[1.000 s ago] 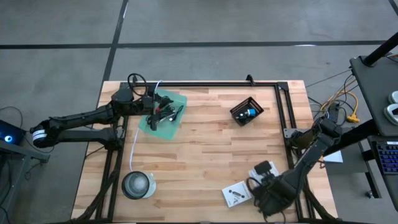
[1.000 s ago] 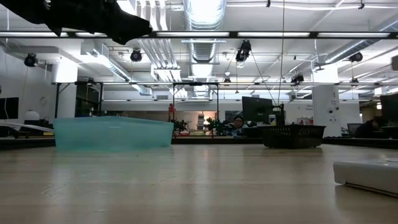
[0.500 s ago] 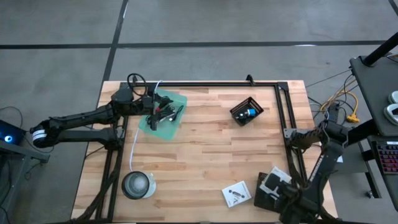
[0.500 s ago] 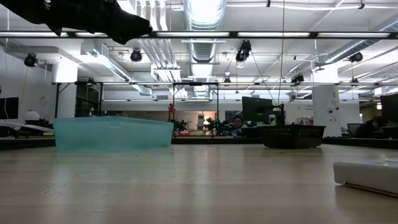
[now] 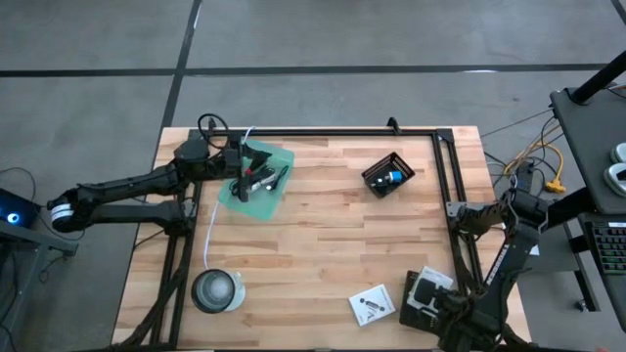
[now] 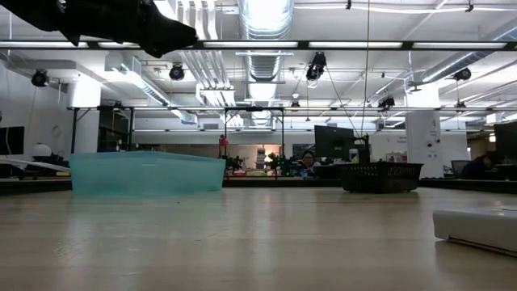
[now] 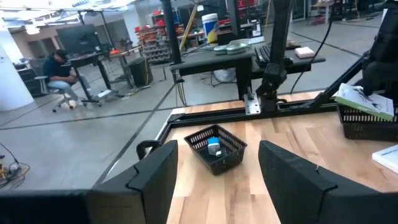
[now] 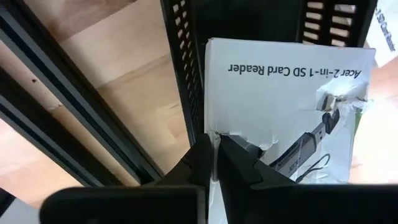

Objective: Pick and place items into bin
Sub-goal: Put the top white card reader box into the bottom black bin, then put the white card reader box into the bottom black bin

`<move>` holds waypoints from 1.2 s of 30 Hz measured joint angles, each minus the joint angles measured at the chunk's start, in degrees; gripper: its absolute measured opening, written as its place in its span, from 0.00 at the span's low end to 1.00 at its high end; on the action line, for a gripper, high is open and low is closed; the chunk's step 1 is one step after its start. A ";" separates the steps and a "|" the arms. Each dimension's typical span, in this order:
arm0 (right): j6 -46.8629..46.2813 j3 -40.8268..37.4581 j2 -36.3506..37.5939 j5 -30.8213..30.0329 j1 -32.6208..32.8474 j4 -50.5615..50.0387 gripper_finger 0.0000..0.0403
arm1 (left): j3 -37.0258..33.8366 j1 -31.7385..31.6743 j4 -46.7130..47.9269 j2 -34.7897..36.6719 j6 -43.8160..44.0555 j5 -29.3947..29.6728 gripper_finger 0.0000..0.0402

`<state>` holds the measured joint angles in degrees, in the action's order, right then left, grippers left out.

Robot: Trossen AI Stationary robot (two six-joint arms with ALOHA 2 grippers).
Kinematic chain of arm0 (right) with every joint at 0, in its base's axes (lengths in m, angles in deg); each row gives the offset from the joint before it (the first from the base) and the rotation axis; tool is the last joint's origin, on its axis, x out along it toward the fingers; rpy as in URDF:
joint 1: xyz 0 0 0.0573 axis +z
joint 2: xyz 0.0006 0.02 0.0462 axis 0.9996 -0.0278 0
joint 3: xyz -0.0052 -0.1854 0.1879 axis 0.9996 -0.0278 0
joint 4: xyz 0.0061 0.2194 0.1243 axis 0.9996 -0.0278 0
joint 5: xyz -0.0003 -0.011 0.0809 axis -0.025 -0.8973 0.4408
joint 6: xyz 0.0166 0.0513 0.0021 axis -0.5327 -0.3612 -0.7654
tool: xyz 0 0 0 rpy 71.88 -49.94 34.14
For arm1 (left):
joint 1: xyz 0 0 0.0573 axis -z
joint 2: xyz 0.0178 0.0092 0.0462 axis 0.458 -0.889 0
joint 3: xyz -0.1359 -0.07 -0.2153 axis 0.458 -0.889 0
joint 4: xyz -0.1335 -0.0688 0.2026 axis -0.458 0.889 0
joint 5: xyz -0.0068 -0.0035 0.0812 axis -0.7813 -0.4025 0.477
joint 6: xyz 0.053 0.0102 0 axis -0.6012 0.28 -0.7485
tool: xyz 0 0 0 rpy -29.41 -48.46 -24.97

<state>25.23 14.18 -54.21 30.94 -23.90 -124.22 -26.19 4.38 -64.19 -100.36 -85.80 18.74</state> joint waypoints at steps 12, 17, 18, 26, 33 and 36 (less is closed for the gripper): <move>4.32 -0.16 -2.17 2.63 -0.02 0.97 0.02 | 0.00 0.01 -0.01 0.00 -0.01 -0.04 0.52; 1.49 -0.28 -2.29 2.20 -0.15 0.64 0.05 | 0.00 0.02 0.00 0.00 0.00 -0.03 0.52; 0.78 -0.31 -2.31 1.99 -0.15 0.75 0.05 | 0.00 0.02 -0.01 0.00 -0.01 -0.03 0.52; -0.39 -0.37 -2.51 1.45 0.00 2.06 0.14 | 0.00 0.02 -0.06 0.00 -0.02 -0.03 0.52; -3.08 -0.37 -2.47 -1.99 0.11 1.74 0.25 | 0.00 0.02 -0.08 0.00 0.00 -0.03 0.52; -5.38 -0.37 -2.40 -5.48 0.17 1.69 0.30 | 0.00 0.02 -0.08 0.00 0.00 -0.03 0.52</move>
<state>19.85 13.80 -56.61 25.46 -23.72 -122.52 -26.19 4.41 -64.27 -100.36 -85.80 18.71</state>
